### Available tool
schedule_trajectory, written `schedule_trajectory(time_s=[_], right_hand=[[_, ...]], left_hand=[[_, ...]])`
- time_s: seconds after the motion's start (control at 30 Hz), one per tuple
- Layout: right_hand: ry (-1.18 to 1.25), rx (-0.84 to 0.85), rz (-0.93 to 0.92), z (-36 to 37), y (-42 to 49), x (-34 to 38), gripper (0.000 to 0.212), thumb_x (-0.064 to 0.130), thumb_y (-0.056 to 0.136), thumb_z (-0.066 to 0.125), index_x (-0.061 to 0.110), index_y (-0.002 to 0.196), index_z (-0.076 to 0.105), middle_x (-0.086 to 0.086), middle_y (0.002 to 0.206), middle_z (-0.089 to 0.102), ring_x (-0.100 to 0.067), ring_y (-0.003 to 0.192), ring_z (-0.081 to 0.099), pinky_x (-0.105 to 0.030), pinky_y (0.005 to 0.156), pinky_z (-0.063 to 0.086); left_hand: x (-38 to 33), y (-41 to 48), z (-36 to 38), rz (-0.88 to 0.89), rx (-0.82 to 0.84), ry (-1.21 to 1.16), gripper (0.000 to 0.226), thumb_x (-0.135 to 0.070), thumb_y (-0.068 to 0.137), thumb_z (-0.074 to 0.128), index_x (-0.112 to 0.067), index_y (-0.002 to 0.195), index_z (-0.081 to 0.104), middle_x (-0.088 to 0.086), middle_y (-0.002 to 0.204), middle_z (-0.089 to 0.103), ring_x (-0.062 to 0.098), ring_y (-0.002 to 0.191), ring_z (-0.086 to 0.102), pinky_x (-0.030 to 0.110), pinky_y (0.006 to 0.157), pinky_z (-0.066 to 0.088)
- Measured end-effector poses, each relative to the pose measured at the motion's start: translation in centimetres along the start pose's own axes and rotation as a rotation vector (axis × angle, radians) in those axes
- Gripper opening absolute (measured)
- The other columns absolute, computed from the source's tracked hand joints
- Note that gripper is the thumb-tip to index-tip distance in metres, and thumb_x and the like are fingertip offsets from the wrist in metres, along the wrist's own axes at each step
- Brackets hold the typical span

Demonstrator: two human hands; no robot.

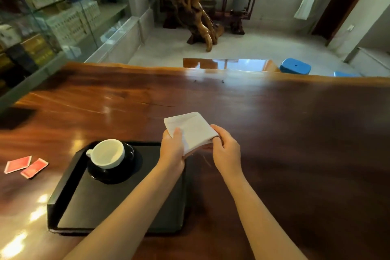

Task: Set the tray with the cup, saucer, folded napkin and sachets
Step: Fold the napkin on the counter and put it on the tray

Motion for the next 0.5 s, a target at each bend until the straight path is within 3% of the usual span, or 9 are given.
schedule_trajectory(time_s=[0.07,0.13,0.27,0.33,0.43,0.5], right_hand=[[0.012,0.001,0.008,2.0,-0.2,0.0,0.032,0.009,0.095,0.046,0.013,0.126,0.055,0.007,0.112,0.06,-0.009,0.102,0.059,-0.01,0.073,0.053],[0.129,0.043,0.082,3.7,-0.4,-0.6,0.032,0.01,0.094,0.049,0.013,0.126,0.055,0.001,0.117,0.063,-0.016,0.1,0.065,-0.027,0.074,0.059],[0.587,0.117,0.346,5.8,-1.6,-1.9,0.032,0.011,0.096,0.044,0.011,0.127,0.052,-0.01,0.117,0.064,-0.024,0.103,0.066,-0.039,0.086,0.055],[0.801,0.12,0.483,7.0,-2.3,-1.9,0.03,0.02,0.096,0.04,0.011,0.122,0.053,-0.015,0.114,0.064,-0.028,0.104,0.064,-0.041,0.088,0.054],[0.607,0.037,0.55,8.7,-2.6,-2.0,0.032,0.036,0.096,0.042,0.013,0.116,0.053,-0.012,0.109,0.064,-0.025,0.101,0.064,-0.039,0.082,0.056],[0.441,-0.071,0.496,8.9,-2.2,-1.9,0.03,0.034,0.097,0.041,0.012,0.113,0.052,-0.009,0.104,0.061,-0.02,0.094,0.063,-0.035,0.076,0.056]], left_hand=[[-0.7,0.9,-1.8,0.048,-0.027,0.048,0.02,-0.017,0.099,0.037,-0.014,0.118,0.042,0.003,0.103,0.059,0.013,0.085,0.06,0.028,0.07,0.054],[-1.0,1.9,-3.4,0.062,-0.022,0.069,0.018,-0.017,0.099,0.038,-0.016,0.116,0.042,0.003,0.104,0.058,0.01,0.083,0.059,0.025,0.064,0.052],[-1.1,2.8,-5.3,0.071,0.097,0.075,0.017,-0.022,0.1,0.037,-0.024,0.117,0.038,-0.002,0.106,0.058,0.009,0.092,0.059,0.018,0.059,0.052],[-0.7,2.7,-6.2,0.039,0.135,0.001,0.022,-0.023,0.1,0.036,-0.024,0.122,0.036,0.001,0.115,0.056,0.013,0.099,0.059,0.024,0.068,0.055],[1.0,1.4,-6.5,-0.062,0.271,-0.159,0.035,-0.025,0.1,0.035,-0.021,0.135,0.033,0.007,0.128,0.055,0.024,0.115,0.056,0.043,0.093,0.05],[1.8,0.5,-6.9,-0.146,0.329,-0.273,0.037,-0.026,0.1,0.037,-0.019,0.135,0.038,0.011,0.13,0.057,0.026,0.116,0.057,0.045,0.098,0.046]])
Point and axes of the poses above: each hand's wrist, its own y-axis towards the middle knuckle, its own z-axis out of the palm, x = y × z, the point moved 6 cm from there along y, towards the middle knuckle
